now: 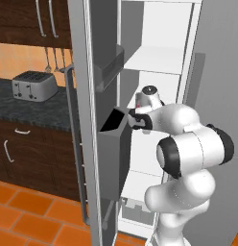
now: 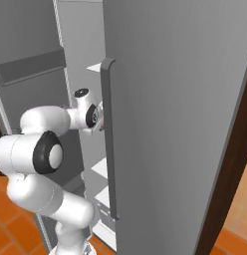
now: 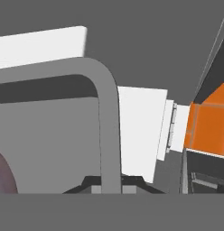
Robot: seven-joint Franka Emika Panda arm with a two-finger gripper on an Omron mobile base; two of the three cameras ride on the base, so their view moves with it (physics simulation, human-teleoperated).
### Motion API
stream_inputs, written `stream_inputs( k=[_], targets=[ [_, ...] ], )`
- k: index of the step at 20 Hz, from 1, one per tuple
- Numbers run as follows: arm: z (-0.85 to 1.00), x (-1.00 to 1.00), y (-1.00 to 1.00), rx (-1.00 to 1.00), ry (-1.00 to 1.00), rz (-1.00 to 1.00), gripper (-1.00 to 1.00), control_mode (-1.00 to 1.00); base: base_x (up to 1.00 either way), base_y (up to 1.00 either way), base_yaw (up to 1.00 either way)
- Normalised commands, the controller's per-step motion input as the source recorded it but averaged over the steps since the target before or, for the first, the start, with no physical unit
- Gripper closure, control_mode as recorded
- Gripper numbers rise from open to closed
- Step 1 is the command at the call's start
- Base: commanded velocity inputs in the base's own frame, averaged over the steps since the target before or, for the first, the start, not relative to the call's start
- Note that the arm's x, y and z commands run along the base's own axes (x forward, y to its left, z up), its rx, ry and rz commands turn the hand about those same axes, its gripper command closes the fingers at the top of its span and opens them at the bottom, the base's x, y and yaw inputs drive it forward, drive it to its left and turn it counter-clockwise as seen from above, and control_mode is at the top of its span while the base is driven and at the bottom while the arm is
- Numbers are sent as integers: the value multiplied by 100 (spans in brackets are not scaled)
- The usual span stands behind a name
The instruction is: Take the meat container that has the steak and place it on the second highest rack of the freezer. Then take the vegetable container that has the lime and potato and place it on the highest rack of the freezer.
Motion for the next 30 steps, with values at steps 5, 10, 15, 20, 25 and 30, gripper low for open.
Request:
stream_inputs(
  k=[5, 10, 15, 20, 25, 30],
  targets=[
    [-24, 56, -15, 0, 0, 0, 100, -100, 0, 0, 0],
    [-20, 57, -12, 0, 0, 0, 100, -100, 0, 0, 0],
    [0, 67, -4, 0, 0, -3, 100, -100, 0, 0, 0],
    [0, 44, -1, 0, 0, -8, 100, -100, 0, 0, 0],
    [-8, 39, 0, 0, 0, -9, 100, -100, 0, 0, 0],
    [-8, 18, 0, 0, -2, -5, 100, -100, 0, 0, 0]
  ],
)
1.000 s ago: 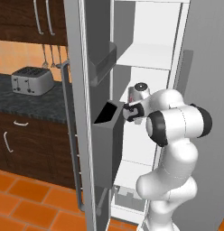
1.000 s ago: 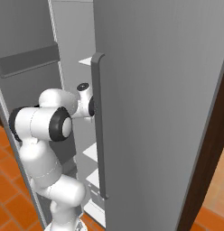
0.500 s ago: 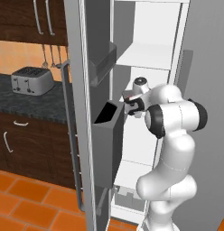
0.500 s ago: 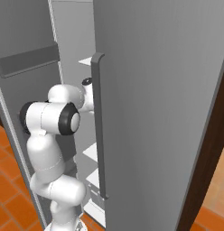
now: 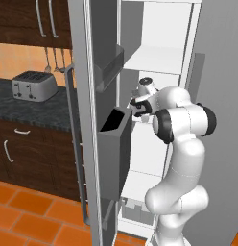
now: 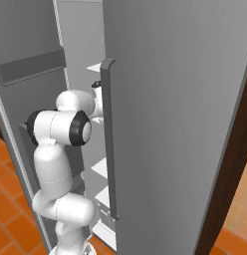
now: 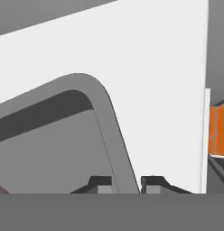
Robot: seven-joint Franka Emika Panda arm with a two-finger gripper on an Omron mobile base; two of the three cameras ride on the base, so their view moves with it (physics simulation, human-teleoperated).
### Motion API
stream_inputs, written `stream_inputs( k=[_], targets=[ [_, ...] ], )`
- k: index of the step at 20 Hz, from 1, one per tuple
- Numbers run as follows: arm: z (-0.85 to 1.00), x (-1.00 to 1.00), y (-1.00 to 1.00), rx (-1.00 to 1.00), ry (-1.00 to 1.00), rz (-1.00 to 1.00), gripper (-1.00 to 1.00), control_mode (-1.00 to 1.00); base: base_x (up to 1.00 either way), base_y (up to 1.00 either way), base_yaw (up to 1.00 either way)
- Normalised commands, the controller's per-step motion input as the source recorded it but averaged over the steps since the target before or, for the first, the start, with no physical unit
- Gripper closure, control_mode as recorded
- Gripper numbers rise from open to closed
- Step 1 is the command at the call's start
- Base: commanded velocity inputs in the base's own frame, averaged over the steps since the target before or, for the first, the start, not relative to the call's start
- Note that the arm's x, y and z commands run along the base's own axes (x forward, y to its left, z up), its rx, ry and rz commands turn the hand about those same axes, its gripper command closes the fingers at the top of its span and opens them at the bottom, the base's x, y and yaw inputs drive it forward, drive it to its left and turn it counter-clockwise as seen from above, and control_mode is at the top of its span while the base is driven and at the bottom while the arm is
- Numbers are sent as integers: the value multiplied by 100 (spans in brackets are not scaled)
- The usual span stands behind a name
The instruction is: Take the meat container that has the steak and place it on the second highest rack of the freezer. Then take the vegetable container that has the lime and potato and place it on the highest rack of the freezer.
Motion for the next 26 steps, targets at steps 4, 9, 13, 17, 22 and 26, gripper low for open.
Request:
stream_inputs(
  k=[4, 9, 13, 17, 22, 26],
  targets=[
    [0, 3, 0, 0, -10, -2, 100, -100, 0, 0, 0],
    [0, 7, -1, 0, -3, -3, 100, -100, 0, 0, 0],
    [0, 0, 0, 0, 0, 0, 100, -100, 0, 0, 0],
    [0, 0, 0, 0, 0, 0, 100, -100, 0, 0, 0],
    [0, 0, 0, 0, 0, 0, 100, -100, 0, 0, 0],
    [0, 0, 0, 0, 0, 0, 100, -100, 0, 0, 0]
  ],
)
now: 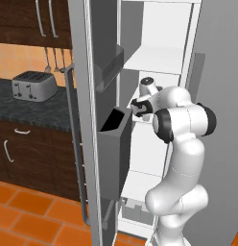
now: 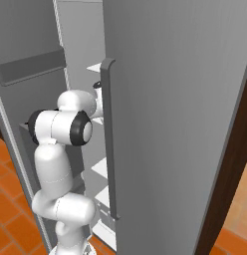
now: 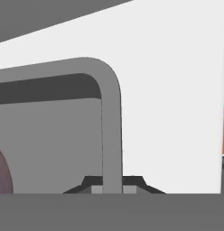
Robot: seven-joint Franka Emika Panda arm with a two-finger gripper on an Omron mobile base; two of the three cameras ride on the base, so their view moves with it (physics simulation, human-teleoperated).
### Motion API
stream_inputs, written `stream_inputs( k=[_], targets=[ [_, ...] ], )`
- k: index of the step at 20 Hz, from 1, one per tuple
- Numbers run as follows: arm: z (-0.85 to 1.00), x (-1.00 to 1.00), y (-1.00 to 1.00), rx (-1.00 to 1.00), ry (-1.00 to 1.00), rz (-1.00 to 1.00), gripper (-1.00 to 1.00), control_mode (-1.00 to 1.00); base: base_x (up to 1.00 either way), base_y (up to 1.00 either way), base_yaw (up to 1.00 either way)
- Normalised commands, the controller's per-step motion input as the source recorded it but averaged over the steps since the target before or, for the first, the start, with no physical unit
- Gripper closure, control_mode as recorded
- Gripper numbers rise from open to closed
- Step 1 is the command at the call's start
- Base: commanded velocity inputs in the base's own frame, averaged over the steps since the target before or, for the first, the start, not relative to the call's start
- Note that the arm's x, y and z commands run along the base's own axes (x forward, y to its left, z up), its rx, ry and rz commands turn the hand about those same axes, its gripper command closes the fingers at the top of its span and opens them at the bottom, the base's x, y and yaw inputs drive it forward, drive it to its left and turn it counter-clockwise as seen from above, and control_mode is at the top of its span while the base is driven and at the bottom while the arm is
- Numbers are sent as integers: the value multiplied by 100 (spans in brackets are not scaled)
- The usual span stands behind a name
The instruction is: Take the meat container that has the steak and place it on the second highest rack of the freezer. Then take the vegetable container that has the lime and potato and place it on the highest rack of the freezer.
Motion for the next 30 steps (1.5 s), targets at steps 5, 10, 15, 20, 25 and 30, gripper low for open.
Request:
stream_inputs(
  k=[5, 10, 15, 20, 25, 30],
  targets=[
    [0, 0, 0, 0, 0, 0, 100, -100, 0, 0, 0],
    [0, 0, 0, 0, 0, 0, -100, -100, 0, 0, 0],
    [0, 0, 0, 0, 0, 0, -100, -100, 0, 0, 0],
    [1, -15, 0, 0, 1, 0, -100, -100, 0, 0, 0],
    [6, -96, 29, 0, 5, 3, -100, -100, 0, 0, 0],
    [24, -100, 60, 0, 10, 6, -100, -100, 0, 0, 0]
  ],
)
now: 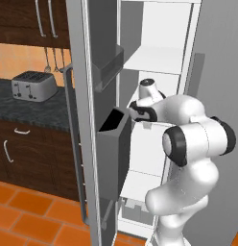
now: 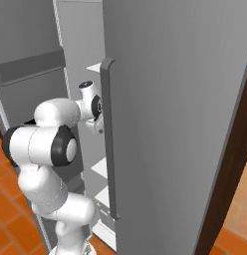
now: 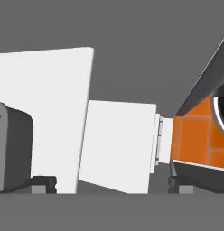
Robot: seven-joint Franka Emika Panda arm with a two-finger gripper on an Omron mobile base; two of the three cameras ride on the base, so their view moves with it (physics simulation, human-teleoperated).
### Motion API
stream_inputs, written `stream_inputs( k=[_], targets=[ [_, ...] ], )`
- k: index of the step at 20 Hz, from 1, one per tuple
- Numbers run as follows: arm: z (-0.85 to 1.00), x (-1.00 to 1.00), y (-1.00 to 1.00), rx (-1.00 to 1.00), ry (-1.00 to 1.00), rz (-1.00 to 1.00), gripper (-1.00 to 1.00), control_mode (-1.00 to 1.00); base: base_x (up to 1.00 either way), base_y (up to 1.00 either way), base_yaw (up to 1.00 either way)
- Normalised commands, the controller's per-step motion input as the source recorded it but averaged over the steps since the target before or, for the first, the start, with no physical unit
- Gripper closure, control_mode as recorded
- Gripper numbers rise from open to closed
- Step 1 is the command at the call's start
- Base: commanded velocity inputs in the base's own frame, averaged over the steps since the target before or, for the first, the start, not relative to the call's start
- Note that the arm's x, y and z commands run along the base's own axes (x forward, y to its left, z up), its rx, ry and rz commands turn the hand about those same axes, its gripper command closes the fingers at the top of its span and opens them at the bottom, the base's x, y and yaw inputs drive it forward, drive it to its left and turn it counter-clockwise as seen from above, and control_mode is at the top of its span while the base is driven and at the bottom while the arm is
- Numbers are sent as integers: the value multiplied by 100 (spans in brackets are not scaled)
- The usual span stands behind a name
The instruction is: Take the meat container that has the steak and place it on the second highest rack of the freezer. Then take the vegetable container that has the lime and potato and place it on the highest rack of the freezer.
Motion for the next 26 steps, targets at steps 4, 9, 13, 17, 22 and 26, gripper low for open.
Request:
stream_inputs(
  k=[4, 9, 13, 17, 22, 26],
  targets=[
    [39, -93, 51, 0, 13, 8, -100, -100, 0, 0, 0],
    [49, -87, 15, 0, 12, 5, -100, -100, 0, 0, 0],
    [44, -83, 0, 0, 9, 6, -100, -100, 0, 0, 0],
    [30, -22, 0, 0, 3, 24, -100, -100, 0, 0, 0],
    [24, -45, -4, 0, 2, 15, -100, -100, 0, 0, 0],
    [12, -79, -2, 0, 0, 0, -100, -100, 0, 0, 0]
  ],
)
